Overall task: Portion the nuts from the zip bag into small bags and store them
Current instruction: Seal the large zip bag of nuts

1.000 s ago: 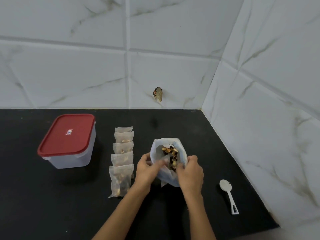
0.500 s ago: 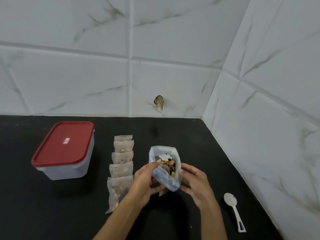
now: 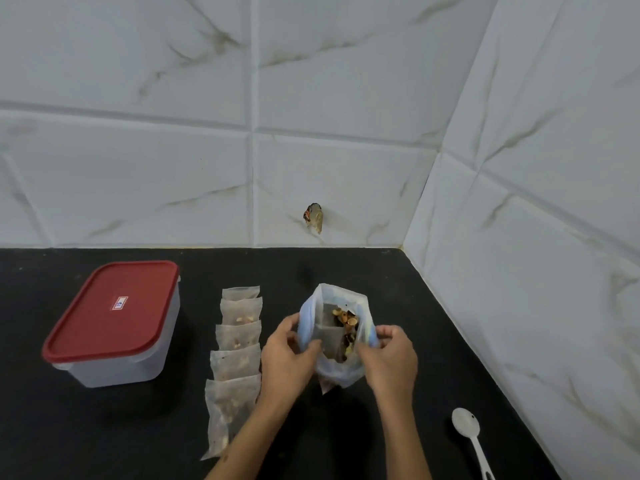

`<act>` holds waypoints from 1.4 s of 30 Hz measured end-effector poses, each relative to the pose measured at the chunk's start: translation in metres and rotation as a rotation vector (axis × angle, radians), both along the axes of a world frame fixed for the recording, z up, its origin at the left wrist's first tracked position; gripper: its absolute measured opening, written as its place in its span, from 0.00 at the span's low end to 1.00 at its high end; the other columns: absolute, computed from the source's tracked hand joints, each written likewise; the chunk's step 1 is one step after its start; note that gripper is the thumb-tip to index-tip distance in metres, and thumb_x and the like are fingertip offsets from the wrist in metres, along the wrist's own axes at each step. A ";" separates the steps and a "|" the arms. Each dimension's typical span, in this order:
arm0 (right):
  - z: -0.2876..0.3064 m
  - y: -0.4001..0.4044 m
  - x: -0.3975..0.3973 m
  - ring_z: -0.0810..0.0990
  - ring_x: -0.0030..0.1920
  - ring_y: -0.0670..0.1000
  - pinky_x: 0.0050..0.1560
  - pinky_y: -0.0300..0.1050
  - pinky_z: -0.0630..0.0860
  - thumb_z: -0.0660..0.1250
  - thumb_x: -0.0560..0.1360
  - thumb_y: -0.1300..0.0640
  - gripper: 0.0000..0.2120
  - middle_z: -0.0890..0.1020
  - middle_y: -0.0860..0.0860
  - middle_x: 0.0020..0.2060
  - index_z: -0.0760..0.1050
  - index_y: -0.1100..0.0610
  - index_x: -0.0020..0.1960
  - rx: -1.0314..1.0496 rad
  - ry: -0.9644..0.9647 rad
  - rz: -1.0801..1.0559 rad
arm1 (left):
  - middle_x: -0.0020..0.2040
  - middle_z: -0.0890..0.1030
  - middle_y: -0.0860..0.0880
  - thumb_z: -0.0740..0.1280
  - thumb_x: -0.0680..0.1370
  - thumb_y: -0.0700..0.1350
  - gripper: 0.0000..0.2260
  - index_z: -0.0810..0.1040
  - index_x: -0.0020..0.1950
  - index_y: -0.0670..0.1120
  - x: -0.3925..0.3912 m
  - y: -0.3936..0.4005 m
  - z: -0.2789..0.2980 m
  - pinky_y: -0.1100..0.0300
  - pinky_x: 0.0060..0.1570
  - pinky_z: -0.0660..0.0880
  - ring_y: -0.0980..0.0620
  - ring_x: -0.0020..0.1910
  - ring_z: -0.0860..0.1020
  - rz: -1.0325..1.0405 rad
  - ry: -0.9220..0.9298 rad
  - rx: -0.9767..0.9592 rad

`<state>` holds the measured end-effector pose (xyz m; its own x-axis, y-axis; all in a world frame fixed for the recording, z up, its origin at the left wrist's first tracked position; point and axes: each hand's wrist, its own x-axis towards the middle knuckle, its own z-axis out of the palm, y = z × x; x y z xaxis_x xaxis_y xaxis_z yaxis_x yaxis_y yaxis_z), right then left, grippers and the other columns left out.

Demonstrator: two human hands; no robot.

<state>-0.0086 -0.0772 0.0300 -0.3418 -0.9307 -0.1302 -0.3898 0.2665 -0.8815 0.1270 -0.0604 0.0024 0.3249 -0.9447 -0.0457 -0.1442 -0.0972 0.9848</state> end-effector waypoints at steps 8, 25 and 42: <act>-0.003 0.005 -0.009 0.81 0.51 0.55 0.45 0.53 0.80 0.67 0.73 0.65 0.15 0.82 0.54 0.48 0.77 0.48 0.53 0.310 -0.597 0.178 | 0.50 0.83 0.41 0.71 0.72 0.36 0.14 0.77 0.57 0.42 -0.002 0.006 0.004 0.54 0.38 0.77 0.46 0.47 0.82 -0.086 0.749 0.364; -0.013 -0.010 -0.003 0.83 0.45 0.51 0.48 0.51 0.81 0.71 0.70 0.62 0.12 0.83 0.52 0.45 0.77 0.54 0.52 0.272 -0.284 0.140 | 0.47 0.78 0.48 0.75 0.70 0.42 0.19 0.69 0.54 0.49 -0.014 0.000 -0.006 0.55 0.43 0.80 0.52 0.44 0.81 0.109 0.245 0.211; -0.006 -0.028 -0.031 0.82 0.50 0.57 0.53 0.52 0.79 0.72 0.71 0.56 0.18 0.83 0.59 0.49 0.77 0.63 0.57 0.385 -0.559 0.208 | 0.47 0.83 0.41 0.65 0.75 0.62 0.25 0.79 0.52 0.39 0.014 -0.026 0.008 0.55 0.40 0.79 0.45 0.46 0.82 -0.009 0.314 0.373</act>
